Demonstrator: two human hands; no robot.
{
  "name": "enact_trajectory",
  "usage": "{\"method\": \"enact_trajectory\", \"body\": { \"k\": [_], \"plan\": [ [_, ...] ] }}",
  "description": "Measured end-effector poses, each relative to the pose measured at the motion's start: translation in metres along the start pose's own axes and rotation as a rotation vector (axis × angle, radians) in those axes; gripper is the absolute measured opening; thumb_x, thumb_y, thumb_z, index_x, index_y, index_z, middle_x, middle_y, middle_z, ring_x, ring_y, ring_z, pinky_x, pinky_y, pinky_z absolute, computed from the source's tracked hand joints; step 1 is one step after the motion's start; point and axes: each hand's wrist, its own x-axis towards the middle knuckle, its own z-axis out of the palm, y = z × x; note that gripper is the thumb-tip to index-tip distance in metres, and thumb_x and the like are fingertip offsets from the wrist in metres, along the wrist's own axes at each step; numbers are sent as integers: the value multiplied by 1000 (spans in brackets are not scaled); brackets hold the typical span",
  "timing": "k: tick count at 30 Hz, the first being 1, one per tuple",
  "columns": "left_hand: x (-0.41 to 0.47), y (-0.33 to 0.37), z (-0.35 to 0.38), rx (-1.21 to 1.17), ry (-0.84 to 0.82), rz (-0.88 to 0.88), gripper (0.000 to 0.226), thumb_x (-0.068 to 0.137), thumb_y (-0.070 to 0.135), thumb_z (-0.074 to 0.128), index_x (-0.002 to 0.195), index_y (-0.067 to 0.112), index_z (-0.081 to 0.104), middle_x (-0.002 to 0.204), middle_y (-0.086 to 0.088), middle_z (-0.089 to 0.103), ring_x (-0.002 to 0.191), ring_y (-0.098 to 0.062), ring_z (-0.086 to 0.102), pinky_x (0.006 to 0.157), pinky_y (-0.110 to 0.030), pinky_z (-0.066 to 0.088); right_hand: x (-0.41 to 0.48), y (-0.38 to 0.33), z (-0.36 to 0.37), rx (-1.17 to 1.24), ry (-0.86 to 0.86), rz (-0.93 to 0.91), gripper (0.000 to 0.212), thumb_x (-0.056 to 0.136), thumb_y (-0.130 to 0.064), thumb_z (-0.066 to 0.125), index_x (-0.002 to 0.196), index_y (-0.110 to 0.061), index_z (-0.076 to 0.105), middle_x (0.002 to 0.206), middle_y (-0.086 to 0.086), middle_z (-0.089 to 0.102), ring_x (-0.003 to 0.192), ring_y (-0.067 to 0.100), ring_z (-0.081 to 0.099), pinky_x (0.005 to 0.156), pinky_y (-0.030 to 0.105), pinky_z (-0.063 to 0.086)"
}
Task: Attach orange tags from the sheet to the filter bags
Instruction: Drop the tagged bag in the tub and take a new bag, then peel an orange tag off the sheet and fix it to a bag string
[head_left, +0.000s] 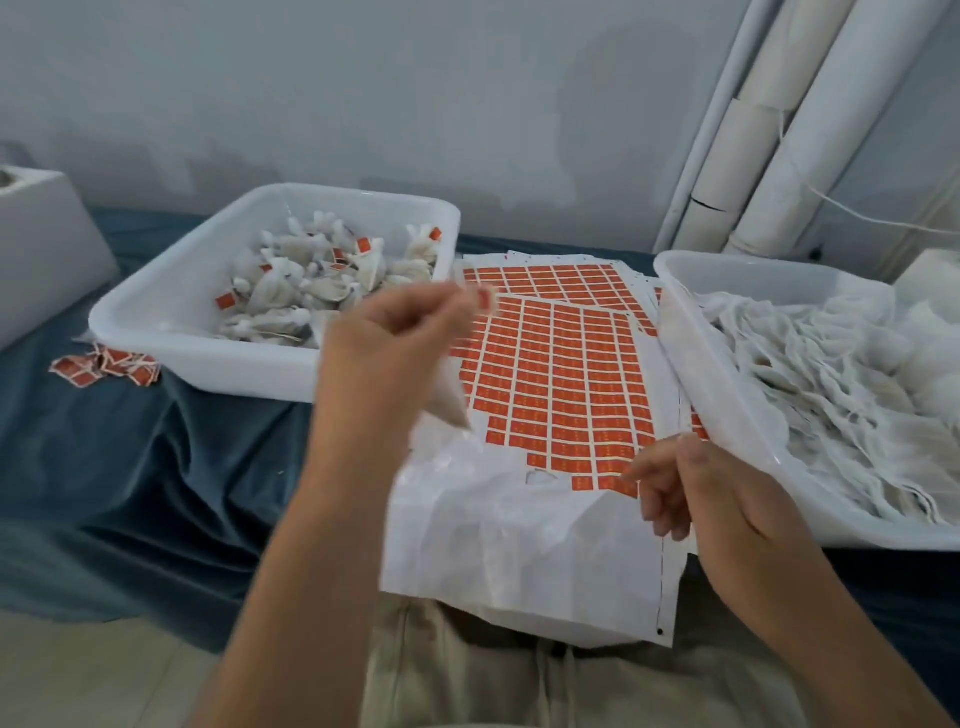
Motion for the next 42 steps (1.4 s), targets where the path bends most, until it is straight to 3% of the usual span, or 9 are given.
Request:
{"method": "enact_trajectory", "body": {
  "k": [4, 7, 10, 13, 15, 20, 23, 32, 42],
  "plan": [
    [69, 4, -28, 197, 291, 113, 10, 80, 30, 87, 89, 29, 82, 84, 18, 79, 75, 3, 73, 63, -14, 54, 1, -8, -13, -34, 46, -9, 53, 97, -76, 29, 94, -41, 69, 80, -3, 70, 76, 15, 68, 66, 15, 52],
    [112, -12, -50, 661, 199, 17, 26, 88, 36, 77, 112, 28, 81, 101, 8, 80, 98, -14, 73, 89, -28, 56, 2, -15, -28, -120, 106, 7, 32, 94, -68, 45, 93, -45, 67, 82, -14, 73, 77, 6, 71, 69, 14, 55],
    [123, -27, -61, 993, 83, -47, 30, 94, 36, 63, 117, 23, 77, 109, -7, 75, 97, -31, 69, 94, -44, 54, 4, -14, -49, -185, 248, 31, 26, 94, -63, 55, 95, -40, 68, 83, -20, 73, 76, -3, 71, 65, 8, 53],
    [109, -28, -57, 890, 168, 72, 39, 96, 43, 61, 129, 25, 71, 120, 3, 75, 91, -12, 66, 90, -32, 46, 12, 4, -82, -302, 439, 110, 13, 98, -53, 62, 99, -42, 68, 88, -23, 71, 80, -6, 67, 61, 18, 50],
    [91, -23, -49, 739, 212, 167, 38, 94, 50, 60, 123, 30, 73, 103, 21, 74, 86, 3, 63, 82, -22, 45, 24, 19, -108, -446, 434, 229, 8, 97, -50, 65, 101, -43, 68, 91, -22, 70, 83, -2, 64, 66, 27, 46],
    [23, -9, -10, 386, 148, 204, 21, 95, 50, 65, 97, 34, 77, 85, 24, 75, 74, 9, 67, 67, -21, 48, 66, 43, -127, -765, -17, 487, 13, 95, -50, 67, 92, -39, 72, 94, -15, 72, 85, 7, 65, 77, 36, 52],
    [-16, -13, 8, 275, -11, 167, 13, 98, 44, 65, 91, 39, 75, 82, 18, 76, 70, 4, 70, 53, -13, 51, 85, 53, -112, -928, -120, 509, 26, 97, -40, 64, 79, -24, 74, 81, -2, 72, 76, 17, 66, 73, 37, 54],
    [-42, -30, 32, 267, -253, 14, 28, 86, 55, 59, 84, 33, 75, 87, 25, 76, 88, 6, 71, 72, -18, 51, 60, 55, -141, -778, 170, 355, 53, 102, -44, 60, 58, -15, 49, 52, 6, 50, 50, 28, 57, 52, 37, 43],
    [-60, -37, 56, 275, -432, -9, 42, 74, 70, 54, 78, 33, 74, 84, 20, 75, 87, -3, 71, 64, -5, 51, 44, 50, -145, -633, 367, 263, 25, 88, -60, 72, 90, -35, 74, 68, -10, 66, 60, 8, 61, 59, 29, 43]
  ]
}}
